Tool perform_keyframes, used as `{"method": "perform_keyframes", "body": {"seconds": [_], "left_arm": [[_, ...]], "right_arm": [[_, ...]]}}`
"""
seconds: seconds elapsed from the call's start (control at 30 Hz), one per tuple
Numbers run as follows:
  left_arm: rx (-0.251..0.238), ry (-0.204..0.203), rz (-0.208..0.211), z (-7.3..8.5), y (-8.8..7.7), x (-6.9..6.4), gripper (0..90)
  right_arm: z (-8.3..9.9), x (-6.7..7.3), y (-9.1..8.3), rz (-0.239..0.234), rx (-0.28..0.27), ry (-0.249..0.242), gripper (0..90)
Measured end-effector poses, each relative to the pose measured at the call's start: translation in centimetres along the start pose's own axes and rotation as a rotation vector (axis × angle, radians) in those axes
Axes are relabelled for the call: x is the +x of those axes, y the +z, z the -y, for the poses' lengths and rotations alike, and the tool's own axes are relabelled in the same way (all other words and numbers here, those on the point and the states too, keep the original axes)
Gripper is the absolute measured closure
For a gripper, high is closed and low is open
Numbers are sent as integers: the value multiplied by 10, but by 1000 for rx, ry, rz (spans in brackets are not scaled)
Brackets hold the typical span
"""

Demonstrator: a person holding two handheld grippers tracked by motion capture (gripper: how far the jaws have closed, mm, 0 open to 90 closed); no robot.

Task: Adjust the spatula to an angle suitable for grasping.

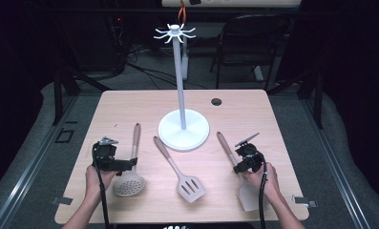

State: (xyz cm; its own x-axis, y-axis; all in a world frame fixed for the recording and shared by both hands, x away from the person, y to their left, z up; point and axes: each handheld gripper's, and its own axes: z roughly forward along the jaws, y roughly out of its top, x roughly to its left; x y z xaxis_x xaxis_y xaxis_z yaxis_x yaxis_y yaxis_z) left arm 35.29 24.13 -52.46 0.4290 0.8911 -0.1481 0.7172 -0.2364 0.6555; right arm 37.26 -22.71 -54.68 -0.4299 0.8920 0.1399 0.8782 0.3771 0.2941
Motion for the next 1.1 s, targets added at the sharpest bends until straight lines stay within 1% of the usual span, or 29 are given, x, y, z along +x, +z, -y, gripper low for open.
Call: {"method": "perform_keyframes", "body": {"seconds": [0.03,0.13,0.17,0.2,0.23,0.27,0.3,0.33,0.37,0.4,0.43,0.47,0.5,0.53,0.57,0.6,0.63,0.67,0.7,0.73,0.77,0.8,0.83,0.87,0.93,0.97,1.0,1.03,1.1], "left_arm": [[2,0,0,0,0,0,1],[0,-1,-1,0,-1,1,1],[0,1,-1,0,-1,1,1],[0,-3,0,0,0,1,1],[1,-3,1,0,-1,1,1],[1,-3,1,0,-1,1,1],[0,-1,2,0,-1,1,1],[-4,-3,4,0,-1,0,1],[-4,-3,4,0,-1,0,1],[-7,-1,6,0,-1,0,1],[-10,-7,9,0,-1,-1,1],[-9,-8,12,-1,-1,-1,1],[-7,-10,15,-1,-2,-2,1],[-7,-10,19,-2,-2,-3,1],[-13,-9,26,-2,-3,-4,1],[-13,-9,26,-2,-3,-4,1],[-11,-8,30,-2,-3,-5,1],[-14,-7,34,-3,-4,-6,1],[-16,-2,38,-3,-4,-7,1],[-18,-2,42,-4,-4,-8,1],[-20,-1,45,-4,-5,-10,1],[-21,0,49,-4,-5,-10,1],[-30,5,49,-5,-6,-12,0],[-41,2,57,-6,-7,-14,1],[-47,2,66,-7,-8,-16,0],[-55,4,74,-8,-9,-19,1],[-60,10,77,-8,-9,-21,1],[-60,14,81,-8,-9,-22,1],[-61,19,87,-9,-8,-24,1]], "right_arm": [[0,-1,0,-4,-2,6,779],[0,-1,-2,13,-7,-7,788],[1,-1,-5,33,-20,-7,789],[1,-1,-5,33,-20,-7,789],[2,-4,-10,25,-37,-6,789],[2,-3,-12,42,-41,-7,789],[2,-3,-12,42,-41,-7,789],[3,-4,-18,40,-65,-16,789],[3,-4,-18,40,-65,-16,789],[3,-3,-20,44,-79,-18,789],[3,-2,-21,30,-101,-22,789],[4,0,-23,27,-127,-30,788],[4,1,-24,29,-133,-43,789],[4,3,-26,27,-155,-64,789],[3,8,-31,42,-175,-103,788],[3,12,-31,21,-202,-110,788],[3,12,-31,21,-202,-110,788],[2,18,-33,26,-226,-141,788],[2,21,-35,26,-228,-156,788],[2,25,-35,18,-254,-153,788],[1,27,-36,27,-243,-175,788],[1,27,-36,27,-243,-175,788],[2,32,-38,22,-245,-187,788],[1,33,-38,12,-246,-196,788],[1,35,-39,17,-252,-204,788],[1,40,-41,14,-253,-226,788],[2,43,-41,15,-265,-224,788],[1,45,-42,15,-272,-238,788],[1,47,-43,11,-275,-242,788]]}}
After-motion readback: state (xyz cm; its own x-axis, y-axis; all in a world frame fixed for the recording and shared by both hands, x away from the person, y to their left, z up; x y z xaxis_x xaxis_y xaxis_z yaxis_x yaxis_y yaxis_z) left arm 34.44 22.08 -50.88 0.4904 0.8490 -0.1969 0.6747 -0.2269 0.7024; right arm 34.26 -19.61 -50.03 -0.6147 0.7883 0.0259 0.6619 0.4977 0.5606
